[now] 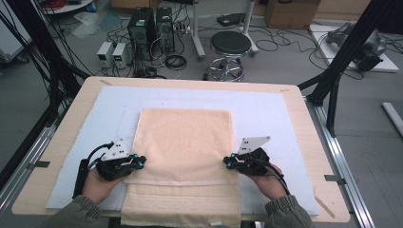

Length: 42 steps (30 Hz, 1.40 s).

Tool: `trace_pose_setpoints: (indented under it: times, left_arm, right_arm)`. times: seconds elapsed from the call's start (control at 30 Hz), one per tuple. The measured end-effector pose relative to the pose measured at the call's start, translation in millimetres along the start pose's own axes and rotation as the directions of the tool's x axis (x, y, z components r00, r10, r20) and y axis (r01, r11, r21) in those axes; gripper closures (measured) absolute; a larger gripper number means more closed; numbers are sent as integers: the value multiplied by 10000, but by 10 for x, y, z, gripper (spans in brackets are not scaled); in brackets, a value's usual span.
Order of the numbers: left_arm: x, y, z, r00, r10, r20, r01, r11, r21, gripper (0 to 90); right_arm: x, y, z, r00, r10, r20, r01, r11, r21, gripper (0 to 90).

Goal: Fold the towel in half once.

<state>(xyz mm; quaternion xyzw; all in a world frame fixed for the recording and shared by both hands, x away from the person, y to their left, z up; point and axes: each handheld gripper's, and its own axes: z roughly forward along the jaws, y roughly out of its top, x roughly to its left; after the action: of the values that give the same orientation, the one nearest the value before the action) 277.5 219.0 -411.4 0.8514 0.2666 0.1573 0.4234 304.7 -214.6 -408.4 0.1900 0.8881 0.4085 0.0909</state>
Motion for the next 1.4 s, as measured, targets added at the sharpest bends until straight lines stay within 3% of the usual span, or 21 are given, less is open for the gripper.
trace_pose_setpoints:
  times: [0.3,0.4,0.5,0.57,0.63,0.67,1.0,1.2,1.4]
  left_arm:
    - [-190,126,-305,9991,394,147,-391,9989,-255,854]
    - [-335,123,-481,9980,335,527,-317,9989,-345,855]
    - [-483,58,-613,9950,593,809,-568,9978,-338,846]
    - [-499,14,-609,9946,627,832,-607,9978,-256,752]
    - [-456,-19,-560,9967,363,726,-360,9993,-48,652]
    - [-422,-35,-526,9968,170,780,-168,9999,-21,640]
    - [-236,-74,-274,9989,10,466,-3,9999,-151,559]
    - [-135,-3,-119,9995,-24,318,27,10000,-81,516]
    - [110,128,23,9985,-522,-139,519,9984,-220,465]
  right_arm:
    - [171,135,-261,9981,-613,106,615,9980,-130,854]
    - [322,159,-393,9967,-804,-75,802,9966,-200,854]
    - [520,130,-556,9918,-973,-832,938,9946,-450,831]
    - [562,94,-584,9905,-1013,-925,976,9942,-444,779]
    - [519,70,-553,9925,-796,-925,764,9964,-379,741]
    - [499,66,-534,9934,-681,-928,646,9971,-400,727]
    - [313,81,-288,9957,-619,-691,608,9980,-173,655]
    - [168,84,-151,9986,-323,-425,320,9995,-81,612]
    - [-101,142,-33,9997,253,-53,-254,9995,-196,547]
